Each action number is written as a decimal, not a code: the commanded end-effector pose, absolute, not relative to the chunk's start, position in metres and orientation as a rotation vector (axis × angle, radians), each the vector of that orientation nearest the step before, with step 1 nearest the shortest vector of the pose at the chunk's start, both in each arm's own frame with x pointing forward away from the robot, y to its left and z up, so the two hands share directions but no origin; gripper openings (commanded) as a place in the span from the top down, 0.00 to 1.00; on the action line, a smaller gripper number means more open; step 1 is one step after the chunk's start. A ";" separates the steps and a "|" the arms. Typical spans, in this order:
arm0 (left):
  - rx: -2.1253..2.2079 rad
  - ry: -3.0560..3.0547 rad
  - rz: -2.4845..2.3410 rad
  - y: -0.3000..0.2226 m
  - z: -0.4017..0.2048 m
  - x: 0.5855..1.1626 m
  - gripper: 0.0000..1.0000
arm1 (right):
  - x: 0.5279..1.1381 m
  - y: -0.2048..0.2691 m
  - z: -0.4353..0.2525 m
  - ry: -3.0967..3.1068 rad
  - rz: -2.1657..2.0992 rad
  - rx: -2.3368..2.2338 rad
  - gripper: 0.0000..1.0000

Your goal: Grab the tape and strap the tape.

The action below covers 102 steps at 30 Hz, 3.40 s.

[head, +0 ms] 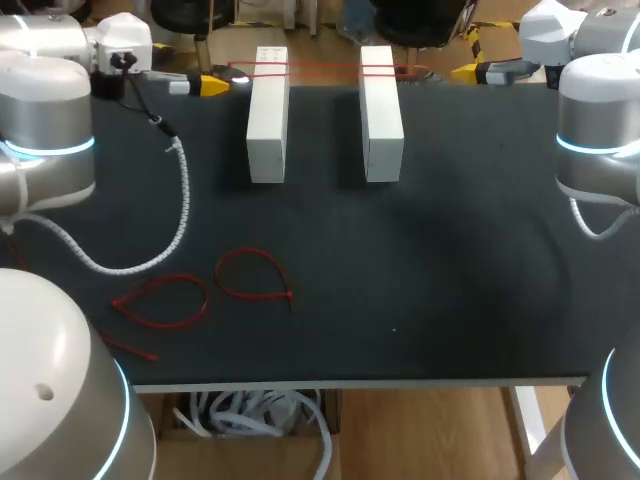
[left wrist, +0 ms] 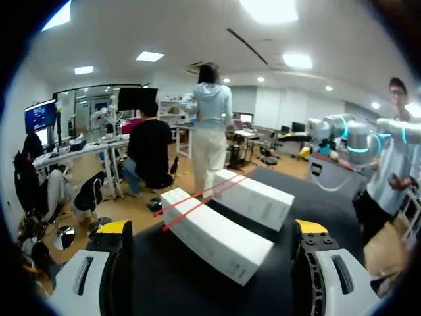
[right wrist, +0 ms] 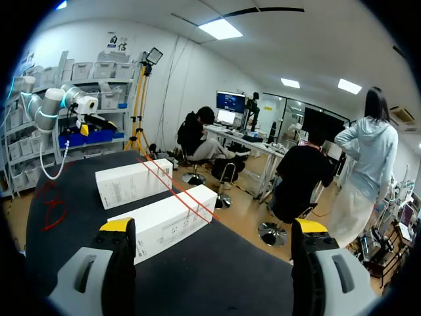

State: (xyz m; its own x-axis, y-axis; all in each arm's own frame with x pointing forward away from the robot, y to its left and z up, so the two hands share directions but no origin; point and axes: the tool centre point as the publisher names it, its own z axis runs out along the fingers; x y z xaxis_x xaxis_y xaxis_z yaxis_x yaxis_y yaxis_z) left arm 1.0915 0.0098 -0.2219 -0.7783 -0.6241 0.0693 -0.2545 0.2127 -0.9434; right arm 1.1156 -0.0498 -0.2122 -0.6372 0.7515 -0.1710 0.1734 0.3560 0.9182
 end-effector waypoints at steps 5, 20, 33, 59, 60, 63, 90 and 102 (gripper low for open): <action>-0.451 2.281 -1.799 0.021 -0.229 1.117 0.00 | 1.115 -0.050 -0.214 2.025 1.284 0.796 0.00; -0.360 2.328 -1.873 0.013 -0.230 1.121 0.00 | 1.115 -0.050 -0.214 2.025 1.284 0.796 0.00; -0.271 2.307 -1.885 0.011 -0.231 1.124 0.00 | 1.115 -0.050 -0.214 2.025 1.284 0.796 0.00; 0.114 2.117 -2.148 -0.006 -0.276 1.151 0.13 | 1.115 -0.050 -0.214 2.025 1.284 0.796 0.00; 0.116 2.116 -2.151 -0.005 -0.278 1.151 0.32 | 1.115 -0.050 -0.214 2.025 1.284 0.796 0.00; 0.123 2.114 -2.168 -0.003 -0.281 1.153 0.61 | 1.115 -0.050 -0.214 2.025 1.284 0.796 0.00; 0.089 2.143 -2.272 0.014 -0.303 1.182 0.65 | 1.115 -0.050 -0.214 2.025 1.284 0.796 0.00; 0.099 2.222 -2.312 0.012 -0.309 1.202 0.65 | 1.115 -0.050 -0.214 2.025 1.284 0.796 0.00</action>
